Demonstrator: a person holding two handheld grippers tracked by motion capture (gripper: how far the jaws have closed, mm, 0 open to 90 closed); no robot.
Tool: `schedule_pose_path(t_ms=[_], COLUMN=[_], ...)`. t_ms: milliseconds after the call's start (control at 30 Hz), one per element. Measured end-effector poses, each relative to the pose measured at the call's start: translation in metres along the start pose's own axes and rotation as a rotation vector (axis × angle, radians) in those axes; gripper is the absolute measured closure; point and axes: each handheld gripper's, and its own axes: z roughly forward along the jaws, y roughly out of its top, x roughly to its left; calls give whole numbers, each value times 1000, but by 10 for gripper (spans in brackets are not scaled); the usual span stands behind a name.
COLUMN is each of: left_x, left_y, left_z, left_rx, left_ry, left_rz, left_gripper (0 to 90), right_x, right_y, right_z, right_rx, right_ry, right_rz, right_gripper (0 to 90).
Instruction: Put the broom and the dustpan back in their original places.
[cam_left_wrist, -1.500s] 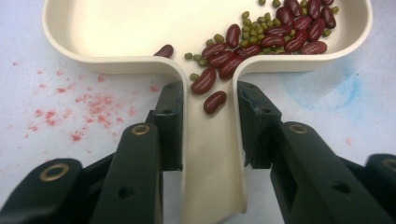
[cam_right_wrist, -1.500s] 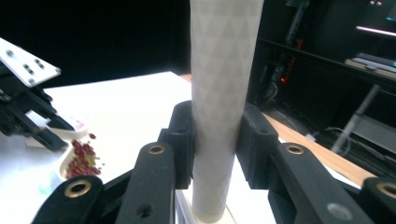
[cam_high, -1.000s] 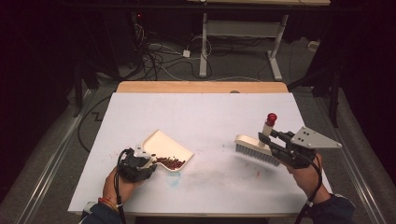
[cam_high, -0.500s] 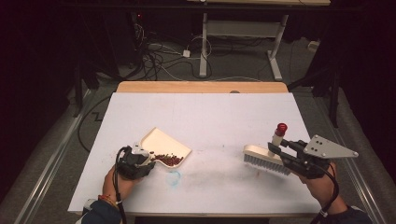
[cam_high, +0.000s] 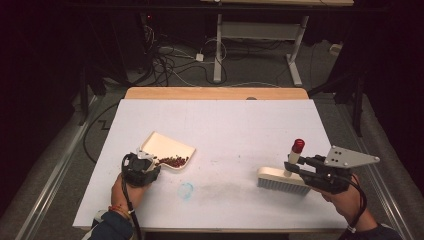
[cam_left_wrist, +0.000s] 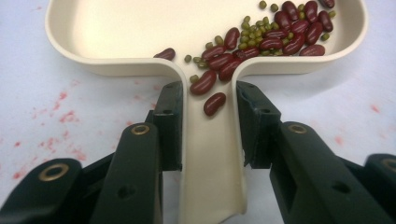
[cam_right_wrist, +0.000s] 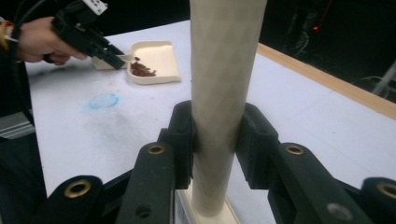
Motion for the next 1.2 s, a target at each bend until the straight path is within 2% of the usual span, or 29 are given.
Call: schedule_pose_path(t_ms=[67, 100, 167, 233, 300, 333, 400, 467, 500, 600, 700, 800, 900, 967, 1033, 1200], left_x=[0, -1, -4, -8, -14, -16, -16, -14, -15, -19, -23, -27, -29, -31, -30, -26], left_y=[2, 3, 2, 0, -2, -2, -2, -3, -4, -6, -9, -11, -14, -18, -23, -31], left_z=[2, 3, 3, 3, 2, 2, 2, 2, 1, -2, -7, -12, -20, -26, -31, -33], left_rx=[-13, -15, -22, -32, -20, -19, -22, -41, -42, -58, -76, -96, -173, -232, -271, -254], left_ry=[-8, -16, -52, -102, -108, -95, -71, -110, -106, -131, -138, -136, -119, -118, -130, -140], left_rz=[-38, -48, -72, -81, -51, -29, -5, -3, 1, 7, 27, 79, 152, 220, 262, 283], left_gripper=[620, 588, 480, 472, 444, 433, 412, 408, 407, 406, 390, 388, 331, 291, 268, 209], right_x=[-4, -7, -14, -19, -27, -30, -38, -47, -52, -63, -68, -74, -78, -81, -82, -81], right_y=[2, 3, 4, 6, 8, 9, 11, 12, 13, 14, 13, 8, 2, -3, -5, -9], right_z=[9, 13, 21, 27, 34, 37, 44, 53, 59, 77, 92, 103, 112, 116, 117, 121], right_rx=[7, 4, 4, 14, 18, 25, 40, 69, 89, 134, 191, 225, 245, 229, 194, 174], right_ry=[0, -7, -34, -77, -83, -105, -112, -141, -153, -188, -260, -310, -367, -401, -397, -420], right_rz=[6, 14, 25, 11, 29, 28, 58, 77, 85, 103, 99, 126, 129, 142, 171, 159], right_gripper=[699, 698, 690, 672, 658, 650, 646, 631, 624, 611, 580, 572, 552, 534, 534, 509])
